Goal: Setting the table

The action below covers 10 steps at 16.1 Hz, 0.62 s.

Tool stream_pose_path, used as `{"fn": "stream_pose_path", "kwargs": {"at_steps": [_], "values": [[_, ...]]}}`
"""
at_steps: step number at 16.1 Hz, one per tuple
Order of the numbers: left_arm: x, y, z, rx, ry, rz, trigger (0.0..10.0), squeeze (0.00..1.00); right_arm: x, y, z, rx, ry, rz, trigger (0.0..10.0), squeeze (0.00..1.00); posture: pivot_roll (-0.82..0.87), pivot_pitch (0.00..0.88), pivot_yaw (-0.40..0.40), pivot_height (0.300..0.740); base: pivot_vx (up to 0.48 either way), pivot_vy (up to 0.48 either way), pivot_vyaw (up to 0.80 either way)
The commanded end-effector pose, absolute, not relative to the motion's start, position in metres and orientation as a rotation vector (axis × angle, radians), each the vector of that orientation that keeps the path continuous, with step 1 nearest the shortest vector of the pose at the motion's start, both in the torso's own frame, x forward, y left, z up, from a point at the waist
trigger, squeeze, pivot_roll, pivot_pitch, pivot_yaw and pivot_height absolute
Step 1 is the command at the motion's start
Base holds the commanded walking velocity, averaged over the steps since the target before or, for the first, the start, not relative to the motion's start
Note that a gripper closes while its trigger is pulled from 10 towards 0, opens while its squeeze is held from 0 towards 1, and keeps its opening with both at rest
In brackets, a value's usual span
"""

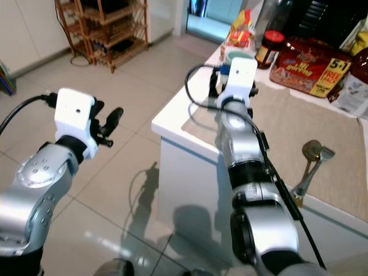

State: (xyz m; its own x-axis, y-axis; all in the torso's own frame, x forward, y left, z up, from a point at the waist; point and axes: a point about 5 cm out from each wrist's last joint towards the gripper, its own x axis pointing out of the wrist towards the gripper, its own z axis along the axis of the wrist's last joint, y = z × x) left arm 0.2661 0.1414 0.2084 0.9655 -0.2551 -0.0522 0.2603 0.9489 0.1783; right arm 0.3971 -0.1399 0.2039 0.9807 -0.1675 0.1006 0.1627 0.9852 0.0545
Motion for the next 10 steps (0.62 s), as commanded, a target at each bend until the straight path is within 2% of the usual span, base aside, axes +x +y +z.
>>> {"fn": "stream_pose_path", "kwargs": {"at_steps": [1,4,5,6,10], "values": [[0.26,0.134,0.21,0.182,0.026,-0.324,10.0,0.0,0.4,-0.148,0.204,0.047,-0.112,-0.214,10.0,1.0,0.18,0.144,-0.111,0.74,0.0,0.0,0.0],[0.249,0.123,0.221,0.161,-0.027,-0.471,10.0,0.0,0.406,-0.148,0.206,0.071,-0.101,-0.273,10.0,1.0,0.2,0.156,-0.113,0.74,0.0,0.0,0.0],[0.247,0.121,0.223,0.166,-0.029,-0.5,10.0,0.0,0.408,-0.148,0.205,0.083,-0.095,-0.277,10.0,0.97,0.21,0.161,-0.111,0.74,0.0,0.0,0.0],[0.245,0.118,0.225,0.172,-0.022,-0.531,10.0,0.0,0.41,-0.148,0.204,0.131,-0.072,-0.27,10.0,0.0,0.21,0.17,-0.108,0.74,0.0,0.0,0.0],[0.243,0.12,0.231,0.201,-0.018,-0.571,10.0,0.0,0.414,-0.149,0.206,0.206,-0.062,-0.235,10.0,0.0,0.25,0.213,-0.093,0.74,0.0,0.0,0.0]]}}
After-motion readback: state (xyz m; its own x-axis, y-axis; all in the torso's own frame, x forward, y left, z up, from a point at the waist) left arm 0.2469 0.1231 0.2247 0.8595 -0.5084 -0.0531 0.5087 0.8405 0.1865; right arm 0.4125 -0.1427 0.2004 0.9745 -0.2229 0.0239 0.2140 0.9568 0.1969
